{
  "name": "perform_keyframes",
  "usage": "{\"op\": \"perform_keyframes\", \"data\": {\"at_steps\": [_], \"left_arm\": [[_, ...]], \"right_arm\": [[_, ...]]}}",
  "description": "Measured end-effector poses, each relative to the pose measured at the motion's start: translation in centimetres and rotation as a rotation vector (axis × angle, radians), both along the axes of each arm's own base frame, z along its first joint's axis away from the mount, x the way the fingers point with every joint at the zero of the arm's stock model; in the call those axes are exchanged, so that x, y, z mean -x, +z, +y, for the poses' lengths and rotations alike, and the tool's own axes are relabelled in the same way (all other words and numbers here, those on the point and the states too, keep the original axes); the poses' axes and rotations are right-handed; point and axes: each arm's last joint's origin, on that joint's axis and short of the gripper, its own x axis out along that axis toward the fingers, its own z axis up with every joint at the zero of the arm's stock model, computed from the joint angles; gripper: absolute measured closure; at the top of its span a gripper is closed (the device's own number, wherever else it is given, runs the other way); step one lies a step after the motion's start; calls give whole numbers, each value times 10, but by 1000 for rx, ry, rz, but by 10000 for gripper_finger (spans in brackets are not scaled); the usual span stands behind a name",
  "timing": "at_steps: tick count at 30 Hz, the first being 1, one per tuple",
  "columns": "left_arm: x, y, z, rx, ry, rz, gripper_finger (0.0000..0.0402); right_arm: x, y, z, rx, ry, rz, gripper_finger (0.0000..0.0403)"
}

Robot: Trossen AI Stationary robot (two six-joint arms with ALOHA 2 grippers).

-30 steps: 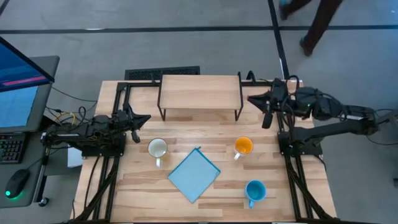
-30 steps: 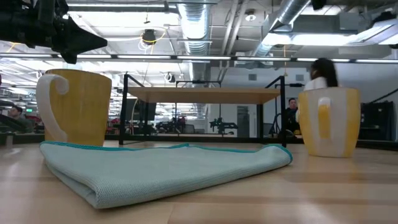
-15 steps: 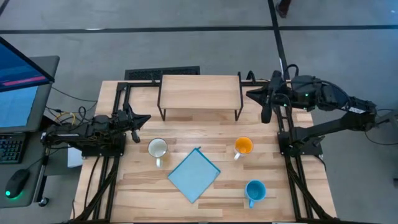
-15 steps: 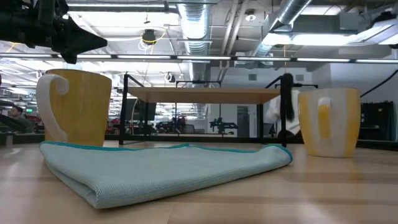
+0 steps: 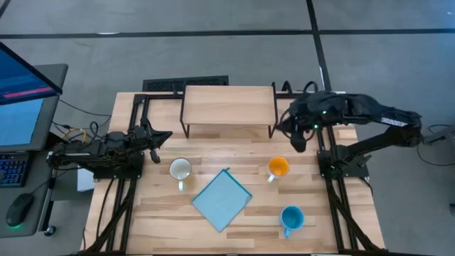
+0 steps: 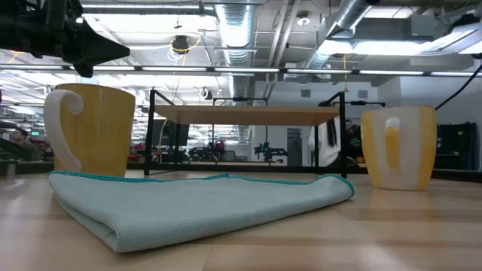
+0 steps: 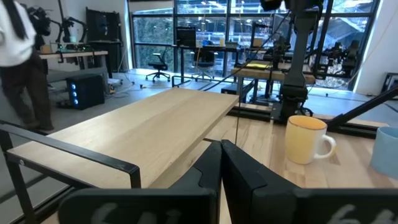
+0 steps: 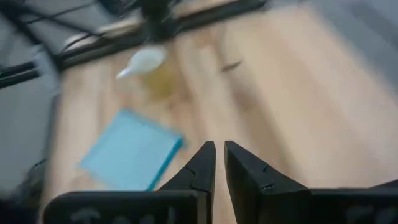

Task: Stack small to large cups/mugs on shelf
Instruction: Put the blue mug on the shelf

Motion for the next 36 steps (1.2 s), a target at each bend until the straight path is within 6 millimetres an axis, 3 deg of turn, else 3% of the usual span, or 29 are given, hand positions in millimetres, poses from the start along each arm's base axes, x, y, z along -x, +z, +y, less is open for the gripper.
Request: {"op": "perform_keyframes", "data": {"at_steps": [8, 19, 36], "left_arm": [[0, 0, 0, -30, 1, 13, 401], [0, 0, 0, -31, 0, 13, 401], [0, 0, 1, -30, 39, 14, 401]], "right_arm": [[-11, -15, 25, -309, 144, 160, 343], [-18, -49, 83, -513, 223, 614, 343], [-6, -91, 179, -250, 104, 794, 343]]}}
